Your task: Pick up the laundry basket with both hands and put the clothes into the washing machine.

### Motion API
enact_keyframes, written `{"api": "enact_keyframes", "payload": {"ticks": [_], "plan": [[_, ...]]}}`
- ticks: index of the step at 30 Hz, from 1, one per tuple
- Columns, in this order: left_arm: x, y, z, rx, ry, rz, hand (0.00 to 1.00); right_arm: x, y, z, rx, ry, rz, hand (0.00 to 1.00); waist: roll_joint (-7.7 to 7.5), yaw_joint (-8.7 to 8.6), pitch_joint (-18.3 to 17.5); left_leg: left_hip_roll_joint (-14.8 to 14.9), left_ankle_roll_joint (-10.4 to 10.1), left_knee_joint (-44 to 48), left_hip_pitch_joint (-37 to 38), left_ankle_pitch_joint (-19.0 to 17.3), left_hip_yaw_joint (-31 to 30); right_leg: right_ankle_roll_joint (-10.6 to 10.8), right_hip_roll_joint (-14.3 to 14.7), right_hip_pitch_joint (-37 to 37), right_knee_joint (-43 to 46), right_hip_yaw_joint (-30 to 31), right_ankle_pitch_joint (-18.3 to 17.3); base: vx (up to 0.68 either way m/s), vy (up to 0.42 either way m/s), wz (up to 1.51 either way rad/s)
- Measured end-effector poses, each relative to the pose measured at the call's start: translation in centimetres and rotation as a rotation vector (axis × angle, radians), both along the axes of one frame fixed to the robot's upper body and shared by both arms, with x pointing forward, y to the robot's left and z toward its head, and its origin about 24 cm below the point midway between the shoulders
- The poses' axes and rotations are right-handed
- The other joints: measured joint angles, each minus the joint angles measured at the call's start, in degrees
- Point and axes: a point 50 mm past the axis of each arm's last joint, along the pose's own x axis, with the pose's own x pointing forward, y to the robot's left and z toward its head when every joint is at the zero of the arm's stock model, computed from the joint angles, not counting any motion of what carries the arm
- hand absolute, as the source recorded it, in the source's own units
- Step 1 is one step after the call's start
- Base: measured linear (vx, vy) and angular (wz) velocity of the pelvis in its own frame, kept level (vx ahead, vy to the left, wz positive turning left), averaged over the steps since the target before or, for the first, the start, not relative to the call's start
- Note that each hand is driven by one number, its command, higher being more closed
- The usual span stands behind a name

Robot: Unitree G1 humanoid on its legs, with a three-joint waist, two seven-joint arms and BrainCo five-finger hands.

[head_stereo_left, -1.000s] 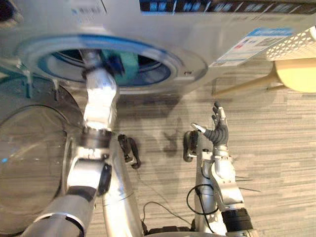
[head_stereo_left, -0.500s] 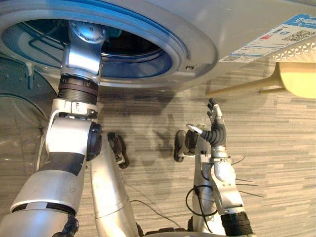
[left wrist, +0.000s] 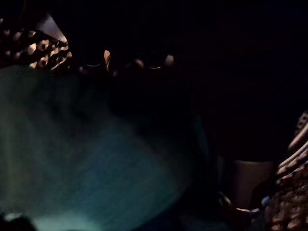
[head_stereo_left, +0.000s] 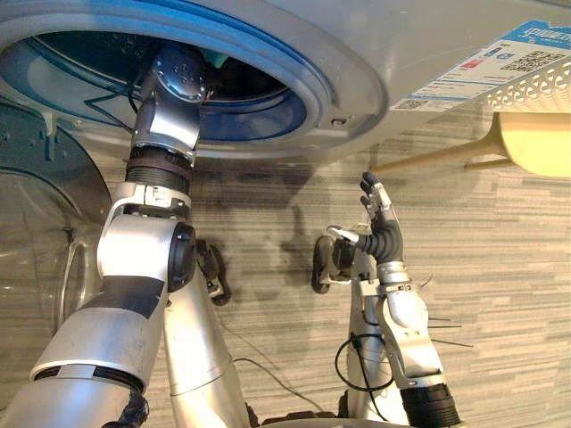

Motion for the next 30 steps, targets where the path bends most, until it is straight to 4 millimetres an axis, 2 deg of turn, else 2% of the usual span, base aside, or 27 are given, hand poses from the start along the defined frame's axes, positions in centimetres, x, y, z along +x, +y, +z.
{"api": "enact_keyframes", "payload": {"ticks": [3,5,6,7,10,11,12,14,15,17,18,20,21,22,23,24,25,26,28,29,30], "plan": [[-0.9,0.0,0.7,-0.030,-0.109,0.015,0.00,-0.3,0.3,-0.9,0.007,0.035,0.004,0.00,-1.37,0.04,-0.88,-0.80,-0.84,-0.97,0.41,0.65,-0.49,-0.44,-0.76,0.73,-0.25,-0.74,-0.23,0.05,-0.029,0.13],[-0.9,0.2,-1.5,-0.071,-0.105,-0.005,0.00,-0.2,0.3,-1.9,0.004,0.078,0.002,0.00,-1.51,0.41,-0.96,-0.89,-1.31,-2.59,2.81,0.96,-0.78,-0.72,-0.97,3.48,-1.68,-1.58,-0.38,0.06,-0.035,0.16],[-0.8,0.3,-3.9,-0.104,-0.069,-0.015,0.00,-0.2,0.3,-2.7,0.001,0.112,0.002,0.00,-1.52,0.90,-0.98,-0.90,-1.50,-4.54,5.17,1.28,-0.40,-0.78,-1.04,5.80,-3.29,-1.80,-0.42,0.05,-0.034,0.11],[-0.7,0.4,-5.3,-0.126,-0.043,-0.022,0.00,-0.2,0.3,-3.2,-0.001,0.132,0.001,0.00,-1.51,1.21,-1.01,-0.92,-1.65,-5.87,6.55,1.55,-0.16,-0.79,-1.10,7.09,-4.44,-2.00,-0.41,0.07,-0.056,0.21],[-1.2,0.5,-14.1,-0.257,0.133,-0.054,0.00,-0.8,0.1,-5.6,-0.007,0.240,-0.010,0.00,-1.43,1.81,-3.09,-1.01,-2.60,-14.18,13.00,4.19,0.59,-1.53,-2.05,14.24,-11.25,-4.48,0.00,0.10,-0.098,0.32],[-1.6,0.6,-15.9,-0.280,0.168,-0.055,0.00,-0.9,0.1,-6.0,-0.008,0.257,-0.015,0.00,-1.49,1.90,-3.57,-1.00,-2.77,-15.59,14.16,4.53,0.59,-1.72,-2.06,15.49,-12.55,-4.98,0.12,0.12,-0.101,0.19],[-2.4,0.7,-19.4,-0.326,0.253,-0.049,0.00,-1.1,-0.3,-6.4,-0.007,0.279,-0.035,0.00,-1.41,2.36,-4.17,-1.01,-3.23,-18.64,17.34,5.29,0.72,-2.07,-2.02,18.72,-15.27,-5.86,0.34,0.14,-0.092,0.16],[-4.4,0.5,-24.4,-0.417,0.368,-0.045,0.00,-1.6,-1.4,-7.1,-0.009,0.311,-0.075,0.00,-1.38,3.21,-5.12,-1.17,-3.81,-23.29,22.49,6.34,1.20,-2.22,-2.04,23.86,-19.11,-6.86,0.44,0.14,-0.094,0.21],[-5.2,0.5,-25.6,-0.434,0.390,-0.044,0.00,-1.7,-1.6,-7.4,-0.013,0.323,-0.082,0.00,-1.35,3.25,-5.78,-1.27,-3.97,-24.53,23.53,6.59,1.28,-2.22,-2.06,24.91,-20.08,-7.14,0.44,0.14,-0.091,0.20],[-8.1,0.5,-30.2,-0.518,0.483,-0.034,0.00,-2.3,-2.4,-8.7,-0.020,0.382,-0.111,0.00,-1.27,3.76,-7.31,-1.48,-4.59,-29.31,29.31,7.34,1.86,-2.25,-2.04,30.41,-24.10,-7.96,0.47,0.16,-0.091,0.15],[-8.8,0.4,-31.2,-0.542,0.506,-0.032,0.00,-2.5,-2.6,-9.1,-0.022,0.403,-0.118,0.00,-1.24,3.94,-7.33,-1.47,-4.73,-30.49,31.15,7.42,2.12,-2.24,-1.97,32.17,-25.11,-8.09,0.48,0.15,-0.070,0.09],[-12.1,0.1,-35.1,-0.631,0.611,-0.015,0.00,-3.8,-3.3,-11.6,-0.037,0.526,-0.139,0.00,-0.62,4.58,-8.49,-1.48,-4.83,-35.93,38.80,8.09,3.22,-1.94,-1.77,39.62,-30.28,-8.84,0.96,0.16,-0.047,0.07],[-12.9,0.2,-35.9,-0.649,0.635,-0.007,0.00,-4.2,-3.4,-12.3,-0.040,0.559,-0.141,0.00,-0.54,4.65,-8.77,-1.53,-4.85,-37.46,40.95,8.36,3.61,-1.84,-1.75,41.60,-31.79,-8.94,1.26,0.17,-0.014,0.04],[-14.6,0.3,-37.7,-0.697,0.692,-0.001,0.00,-5.0,-3.5,-13.6,-0.035,0.621,-0.145,0.00,-0.12,4.66,-9.11,-1.66,-4.82,-41.43,45.84,9.22,4.49,-1.26,-1.71,46.25,-35.62,-9.43,2.41,0.17,0.022,-0.04],[-16.3,0.1,-39.2,-0.754,0.744,0.000,0.00,-5.8,-3.6,-14.7,-0.030,0.678,-0.149,0.00,0.11,4.73,-9.32,-1.78,-4.58,-46.14,50.99,10.43,6.07,-0.77,-1.59,50.64,-40.06,-9.45,3.96,0.17,0.042,-0.10],[-17.0,0.0,-39.9,-0.773,0.772,0.001,0.00,-6.1,-3.6,-15.2,-0.030,0.704,-0.150,0.00,0.29,4.76,-9.48,-1.79,-4.41,-48.47,53.47,11.15,6.95,-0.45,-1.51,52.72,-42.35,-9.44,4.87,0.18,0.091,-0.24],[-18.5,-0.2,-41.7,-0.809,0.844,0.007,0.00,-6.9,-3.7,-16.3,-0.031,0.760,-0.152,0.00,1.24,4.80,-10.30,-1.75,-4.00,-53.32,58.27,12.65,8.74,-0.05,-0.91,56.93,-47.60,-9.34,7.11,0.14,0.093,-0.25],[-19.1,-0.3,-42.4,-0.816,0.880,0.013,0.00,-7.2,-3.7,-16.8,-0.032,0.786,-0.153,0.00,1.67,4.79,-10.82,-1.75,-3.82,-55.40,60.05,13.35,9.47,0.25,-0.67,58.55,-49.89,-9.26,8.08,0.14,0.103,-0.31],[-21.3,-0.7,-45.2,-0.870,1.020,0.037,0.00,-8.4,-3.9,-18.5,-0.023,0.878,-0.166,0.00,2.98,4.83,-12.35,-1.94,-3.33,-63.37,66.94,15.97,12.42,0.96,0.25,64.37,-58.58,-8.88,11.88,0.12,0.113,-0.36],[-22.9,-0.7,-47.1,-0.884,1.133,0.053,0.00,-9.4,-4.2,-19.8,-0.011,0.951,-0.180,0.00,4.02,4.61,-14.26,-2.69,-2.99,-70.08,71.31,18.60,14.29,1.70,0.60,68.08,-65.43,-8.36,14.92,0.13,0.131,-0.32],[-23.5,-0.6,-47.8,-0.885,1.173,0.062,0.00,-9.7,-4.4,-20.4,-0.016,0.983,-0.181,0.00,4.27,4.56,-15.04,-3.15,-2.83,-73.03,72.92,19.85,14.80,1.85,0.68,69.23,-68.04,-8.09,16.23,0.14,0.119,-0.30]]}}
